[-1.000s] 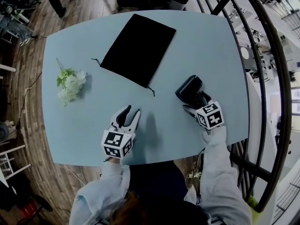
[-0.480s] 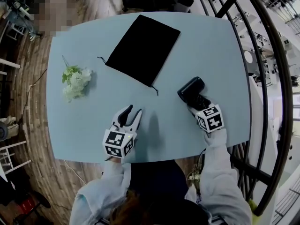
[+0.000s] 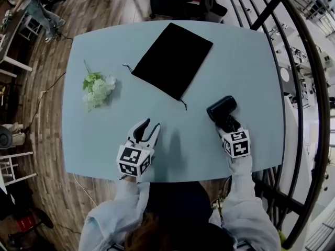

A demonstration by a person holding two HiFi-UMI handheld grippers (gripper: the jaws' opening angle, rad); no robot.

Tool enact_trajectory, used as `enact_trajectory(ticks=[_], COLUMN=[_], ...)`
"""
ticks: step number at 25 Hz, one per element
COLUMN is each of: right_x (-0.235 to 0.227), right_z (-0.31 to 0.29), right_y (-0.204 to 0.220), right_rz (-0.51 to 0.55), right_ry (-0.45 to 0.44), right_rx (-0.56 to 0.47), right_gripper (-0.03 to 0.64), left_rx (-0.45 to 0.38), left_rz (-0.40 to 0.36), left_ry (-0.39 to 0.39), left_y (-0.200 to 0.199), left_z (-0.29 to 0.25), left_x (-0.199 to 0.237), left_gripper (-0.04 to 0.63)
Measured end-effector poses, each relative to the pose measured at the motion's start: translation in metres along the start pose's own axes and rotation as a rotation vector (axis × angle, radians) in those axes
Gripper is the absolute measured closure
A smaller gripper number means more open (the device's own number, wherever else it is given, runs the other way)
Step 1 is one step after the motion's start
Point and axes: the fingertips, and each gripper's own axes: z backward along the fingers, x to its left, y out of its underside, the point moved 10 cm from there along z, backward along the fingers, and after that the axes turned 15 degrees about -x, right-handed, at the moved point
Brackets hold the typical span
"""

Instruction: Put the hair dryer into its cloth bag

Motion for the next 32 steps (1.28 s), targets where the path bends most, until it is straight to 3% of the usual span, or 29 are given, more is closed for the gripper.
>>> enact_trajectory(ticks=[11,23,32], right_x=[0.038,0.094,0.112], right_z=[0.019,0.038,0.031], right_y=[-0.011,-0.043,-0.050], right_rz=[-0.148,-0.185,-0.171], right_ry=[0.038,0.023,-0.019], right_rx=[-0.085,-0.193,-0.188], right_gripper=[0.313,0.313,0.313], left_rx=[0.033,0.042,0.076], left_rz=[-0.129,-0.229,-0.299], left_ry=[0.054,0.058,0.113], left_y=[-0.020,-0.044,-0.066], left_z=[0.006,0.009,-0.027], left_x=[0.008,0.028,0.051], left_gripper=[0.448,0.448,0.433])
